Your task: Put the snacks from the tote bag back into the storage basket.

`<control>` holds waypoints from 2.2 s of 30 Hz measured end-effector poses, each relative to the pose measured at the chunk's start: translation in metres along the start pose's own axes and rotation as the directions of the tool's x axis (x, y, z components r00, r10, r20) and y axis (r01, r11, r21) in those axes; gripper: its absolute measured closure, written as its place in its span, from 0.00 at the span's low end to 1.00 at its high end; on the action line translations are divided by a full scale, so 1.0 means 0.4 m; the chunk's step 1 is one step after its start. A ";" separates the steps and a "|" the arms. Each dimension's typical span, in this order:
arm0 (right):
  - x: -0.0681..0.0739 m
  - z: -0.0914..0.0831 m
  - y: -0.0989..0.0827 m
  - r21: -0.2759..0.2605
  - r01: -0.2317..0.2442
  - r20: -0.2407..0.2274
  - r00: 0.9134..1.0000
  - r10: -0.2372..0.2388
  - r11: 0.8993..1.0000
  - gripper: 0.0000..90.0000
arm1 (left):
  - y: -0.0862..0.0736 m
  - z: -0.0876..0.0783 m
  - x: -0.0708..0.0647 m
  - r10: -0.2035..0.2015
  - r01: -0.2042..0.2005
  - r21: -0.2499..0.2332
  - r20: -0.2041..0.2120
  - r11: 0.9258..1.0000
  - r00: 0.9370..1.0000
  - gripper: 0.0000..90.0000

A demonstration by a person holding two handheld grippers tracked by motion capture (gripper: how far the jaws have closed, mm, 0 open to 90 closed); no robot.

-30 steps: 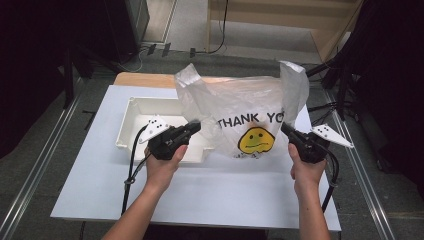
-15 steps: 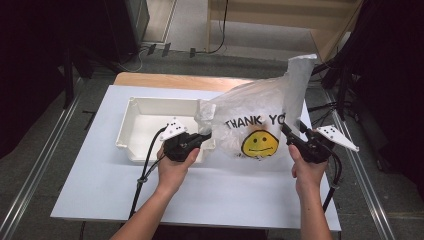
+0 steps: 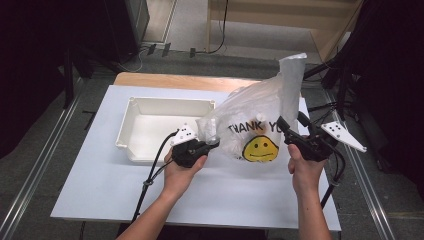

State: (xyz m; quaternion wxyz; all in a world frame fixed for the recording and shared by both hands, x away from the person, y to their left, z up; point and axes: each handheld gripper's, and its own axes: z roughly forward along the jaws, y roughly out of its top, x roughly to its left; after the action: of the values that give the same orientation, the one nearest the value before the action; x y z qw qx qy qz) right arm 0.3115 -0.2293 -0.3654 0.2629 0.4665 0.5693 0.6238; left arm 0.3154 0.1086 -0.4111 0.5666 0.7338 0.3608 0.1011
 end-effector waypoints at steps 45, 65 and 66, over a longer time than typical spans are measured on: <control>-0.065 0.110 -0.151 0.312 -0.036 0.143 0.990 -0.010 0.949 0.98 | 0.052 0.011 -0.135 0.100 -0.108 -0.083 -0.091 0.991 0.991 0.80; 0.007 0.024 -0.015 0.148 0.061 0.099 0.992 -0.076 0.987 0.32 | -0.038 0.117 -0.081 0.006 0.003 0.084 -0.098 0.996 0.995 1.00; 0.015 0.022 -0.004 0.136 0.060 0.089 0.993 -0.072 0.989 0.30 | -0.038 0.117 -0.081 0.006 0.003 0.084 -0.098 0.996 0.995 1.00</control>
State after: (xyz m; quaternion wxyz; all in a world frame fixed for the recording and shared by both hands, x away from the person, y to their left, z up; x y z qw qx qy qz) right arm 0.3163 -0.2198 -0.3658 0.2782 0.4925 0.6119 0.5529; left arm 0.3119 0.0536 -0.4324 0.5166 0.7516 0.3916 0.1222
